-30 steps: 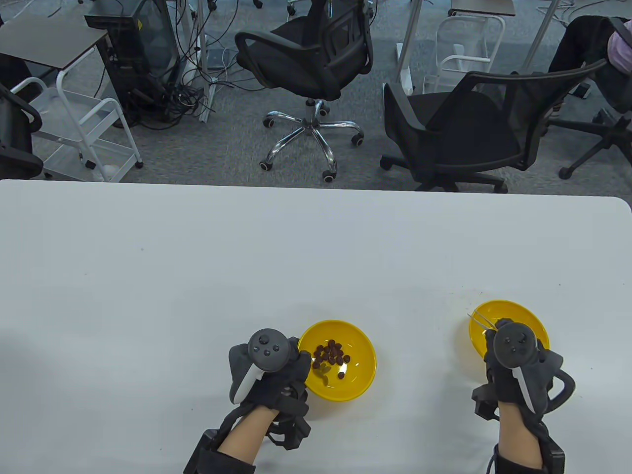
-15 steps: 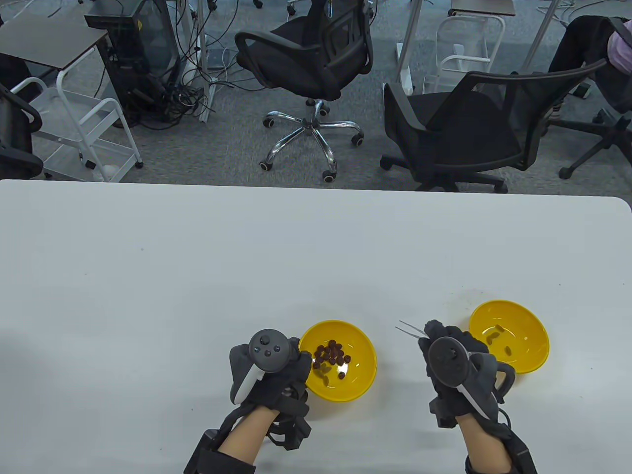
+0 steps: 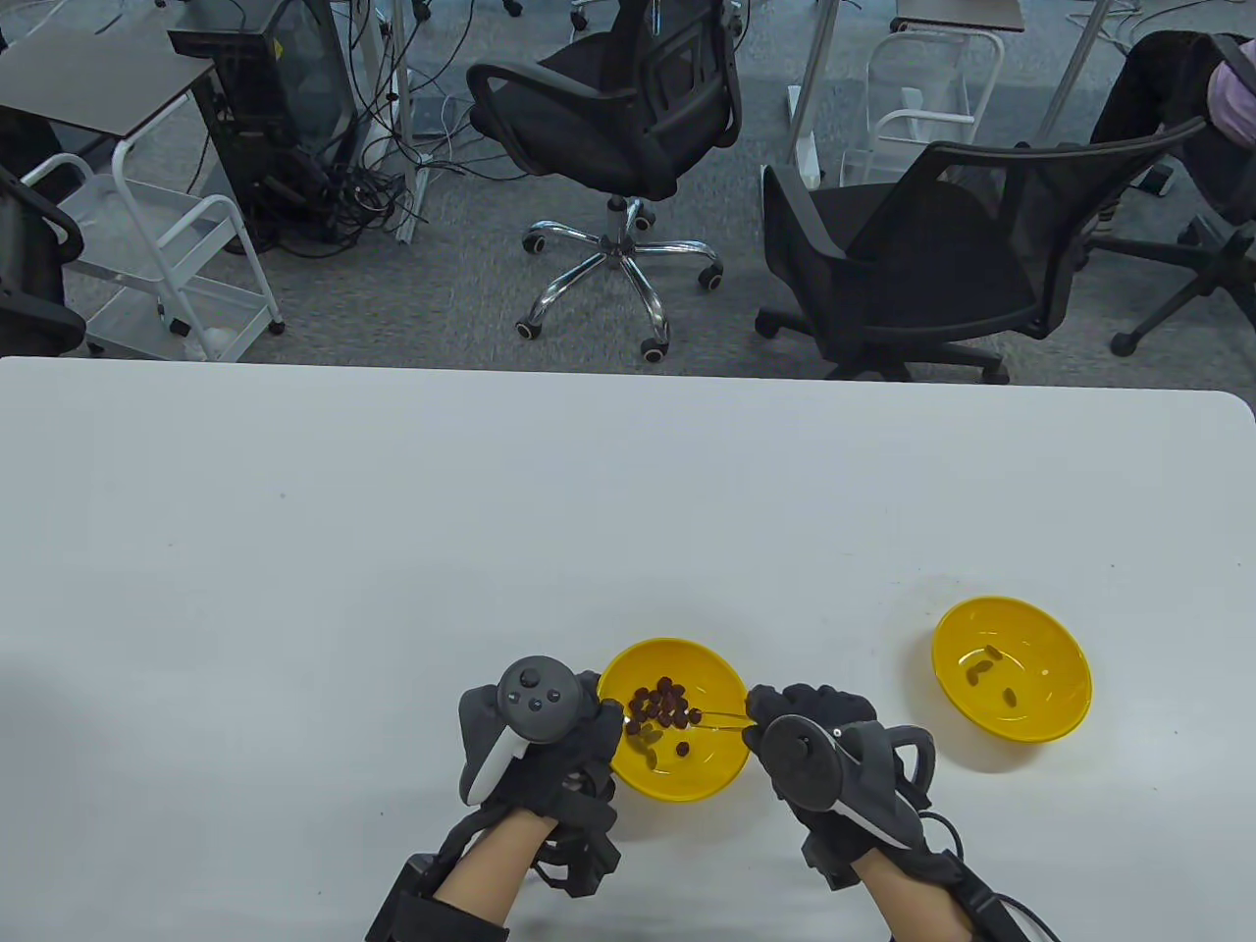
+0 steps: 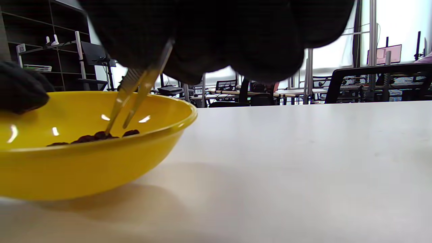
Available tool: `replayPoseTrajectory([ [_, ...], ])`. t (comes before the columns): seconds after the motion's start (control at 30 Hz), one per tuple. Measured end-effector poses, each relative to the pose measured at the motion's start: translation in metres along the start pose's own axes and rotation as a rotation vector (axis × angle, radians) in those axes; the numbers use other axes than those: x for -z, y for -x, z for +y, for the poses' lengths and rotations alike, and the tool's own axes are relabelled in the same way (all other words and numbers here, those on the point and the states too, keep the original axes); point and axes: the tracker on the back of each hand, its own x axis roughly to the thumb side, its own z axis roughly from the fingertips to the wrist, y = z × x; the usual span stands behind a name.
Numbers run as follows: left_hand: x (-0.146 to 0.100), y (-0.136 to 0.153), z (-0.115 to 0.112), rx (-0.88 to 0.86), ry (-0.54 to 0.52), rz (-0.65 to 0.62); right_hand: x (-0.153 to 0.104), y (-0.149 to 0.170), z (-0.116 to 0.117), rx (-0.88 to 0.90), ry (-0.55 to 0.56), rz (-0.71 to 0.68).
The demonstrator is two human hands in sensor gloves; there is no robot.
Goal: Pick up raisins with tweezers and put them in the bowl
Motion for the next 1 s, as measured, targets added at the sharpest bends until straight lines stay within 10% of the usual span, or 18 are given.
replayPoseTrajectory([
  [1.0, 0.0, -0.005, -0.007, -0.003, 0.029, -0.037, -0.003, -0.018, 0.014, -0.056, 0.074, -0.126],
])
